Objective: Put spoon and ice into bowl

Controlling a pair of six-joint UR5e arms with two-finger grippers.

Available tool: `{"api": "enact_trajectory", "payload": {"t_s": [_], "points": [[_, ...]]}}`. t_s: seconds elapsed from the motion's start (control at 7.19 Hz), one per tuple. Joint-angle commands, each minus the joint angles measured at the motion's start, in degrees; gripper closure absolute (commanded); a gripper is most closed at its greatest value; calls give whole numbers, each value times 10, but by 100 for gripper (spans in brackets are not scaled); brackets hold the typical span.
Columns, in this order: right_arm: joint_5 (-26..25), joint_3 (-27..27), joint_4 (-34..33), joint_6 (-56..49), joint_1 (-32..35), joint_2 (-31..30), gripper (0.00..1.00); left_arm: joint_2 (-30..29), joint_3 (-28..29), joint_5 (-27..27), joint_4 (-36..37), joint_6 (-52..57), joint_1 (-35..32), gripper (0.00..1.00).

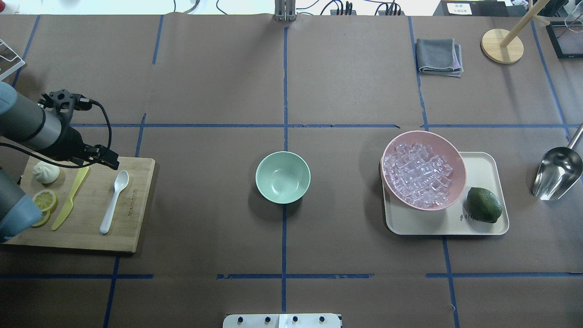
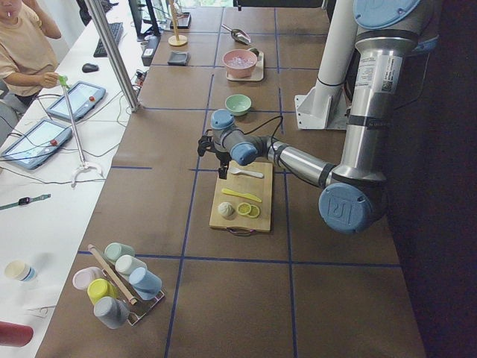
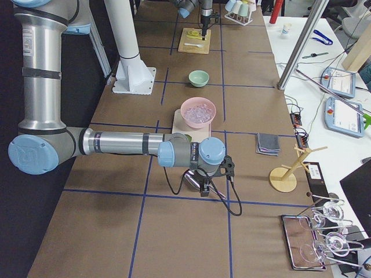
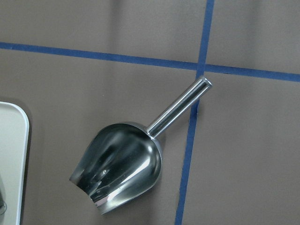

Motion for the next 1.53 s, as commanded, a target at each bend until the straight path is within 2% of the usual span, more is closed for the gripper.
{"api": "enact_trajectory", "payload": {"t_s": [0.0, 0.42, 0.56, 0.83, 1.11, 1.39], "points": [[3, 0, 0, 0, -19, 0, 0, 2, -9, 16, 21, -12, 42, 3], [14, -3, -1, 1, -33, 1, 0, 4, -1, 16, 27, 9, 74, 12], [15, -3, -1, 2, -36, 1, 0, 3, -7, 15, 27, 9, 74, 18], [15, -4, -1, 1, -37, 2, 0, 4, -10, 14, 27, 9, 74, 80], [15, -10, -1, 1, -37, 1, 0, 5, -4, 15, 28, 8, 73, 100], [15, -12, -1, 1, -37, 1, 0, 0, -27, 10, 67, 8, 68, 100]]}}
